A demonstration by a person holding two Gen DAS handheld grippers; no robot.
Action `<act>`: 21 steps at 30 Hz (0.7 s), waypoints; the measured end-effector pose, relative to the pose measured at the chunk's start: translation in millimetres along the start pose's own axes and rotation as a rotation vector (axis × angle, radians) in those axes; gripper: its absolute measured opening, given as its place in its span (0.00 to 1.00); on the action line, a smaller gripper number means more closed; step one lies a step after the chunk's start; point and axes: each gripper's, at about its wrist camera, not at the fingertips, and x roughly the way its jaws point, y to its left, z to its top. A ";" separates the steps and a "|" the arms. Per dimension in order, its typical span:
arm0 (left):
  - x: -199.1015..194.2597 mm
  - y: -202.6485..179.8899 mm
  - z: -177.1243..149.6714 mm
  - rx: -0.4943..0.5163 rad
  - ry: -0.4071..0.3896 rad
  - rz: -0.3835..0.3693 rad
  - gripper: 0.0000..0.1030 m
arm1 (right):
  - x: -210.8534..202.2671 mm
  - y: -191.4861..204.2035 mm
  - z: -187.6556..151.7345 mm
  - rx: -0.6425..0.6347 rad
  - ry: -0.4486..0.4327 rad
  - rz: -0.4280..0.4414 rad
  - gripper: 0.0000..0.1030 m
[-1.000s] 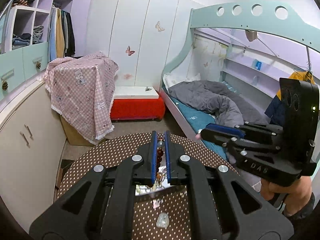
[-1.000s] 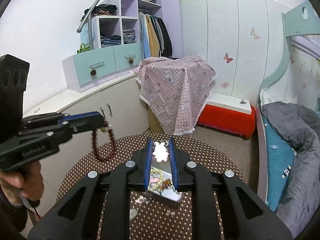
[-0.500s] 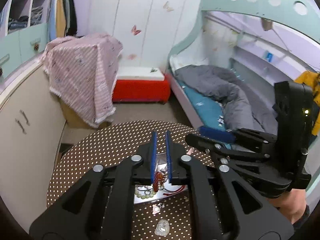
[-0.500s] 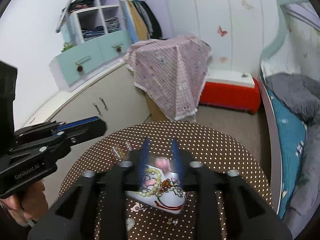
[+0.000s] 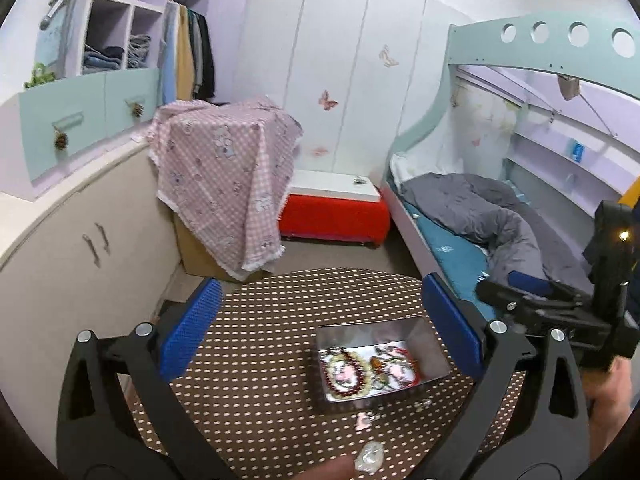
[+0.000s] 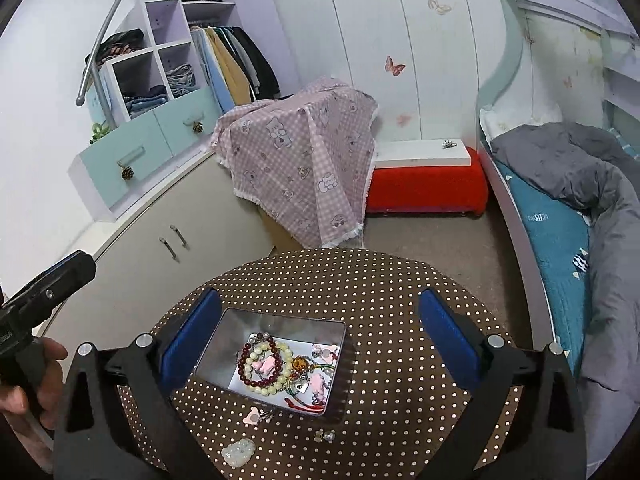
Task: Organize jewelry
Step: 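Withdraw both open grippers from the tray toward the carved jade figure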
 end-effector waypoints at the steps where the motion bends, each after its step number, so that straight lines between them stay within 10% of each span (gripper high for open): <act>1: -3.4 0.8 -1.6 0.002 -0.005 0.011 0.94 | -3.7 1.7 -0.1 -0.003 -0.007 -0.002 0.92; 21: -59.8 -0.3 -20.2 0.058 -0.095 0.106 0.94 | -57.4 37.9 -14.5 -0.076 -0.111 -0.024 0.92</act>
